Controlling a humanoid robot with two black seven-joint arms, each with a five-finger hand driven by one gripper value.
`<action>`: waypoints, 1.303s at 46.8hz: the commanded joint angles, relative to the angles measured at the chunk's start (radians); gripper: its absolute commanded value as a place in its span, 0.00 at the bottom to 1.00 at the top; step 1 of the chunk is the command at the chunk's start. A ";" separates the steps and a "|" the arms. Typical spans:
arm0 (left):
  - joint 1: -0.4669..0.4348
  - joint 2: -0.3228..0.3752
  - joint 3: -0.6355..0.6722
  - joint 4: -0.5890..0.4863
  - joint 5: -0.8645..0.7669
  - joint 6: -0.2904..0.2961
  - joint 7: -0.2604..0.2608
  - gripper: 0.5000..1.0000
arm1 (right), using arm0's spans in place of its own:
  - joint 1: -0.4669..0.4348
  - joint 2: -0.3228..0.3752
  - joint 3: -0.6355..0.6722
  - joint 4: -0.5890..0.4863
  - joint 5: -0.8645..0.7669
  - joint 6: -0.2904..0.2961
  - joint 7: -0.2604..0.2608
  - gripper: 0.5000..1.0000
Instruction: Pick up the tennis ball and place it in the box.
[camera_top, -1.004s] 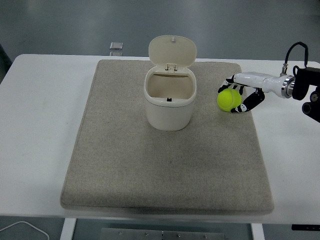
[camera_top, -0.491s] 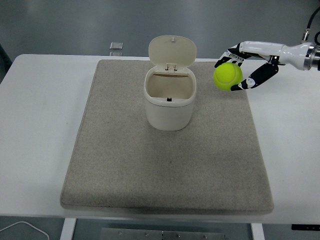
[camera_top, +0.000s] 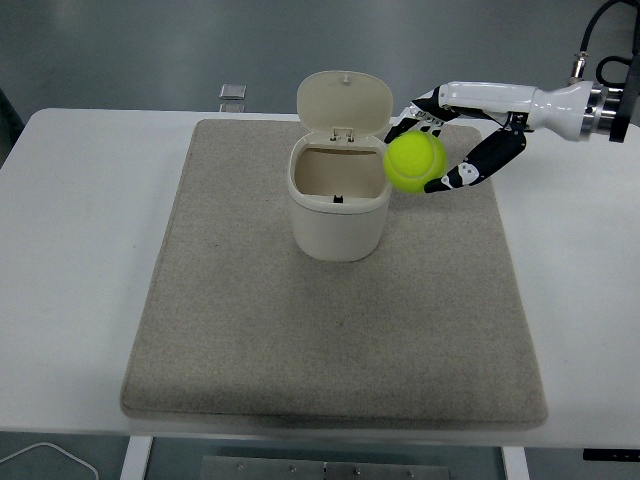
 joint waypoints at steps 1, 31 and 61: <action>0.000 0.000 0.000 -0.001 0.000 0.000 0.000 0.98 | 0.001 0.014 0.010 0.003 0.029 -0.002 -0.003 0.00; 0.000 0.000 0.000 0.001 0.000 0.000 0.000 0.98 | 0.013 0.120 0.010 0.007 0.046 -0.057 -0.032 0.00; 0.000 0.000 0.000 0.001 0.000 0.000 0.000 0.98 | 0.015 0.130 -0.007 -0.010 0.026 -0.074 -0.071 0.16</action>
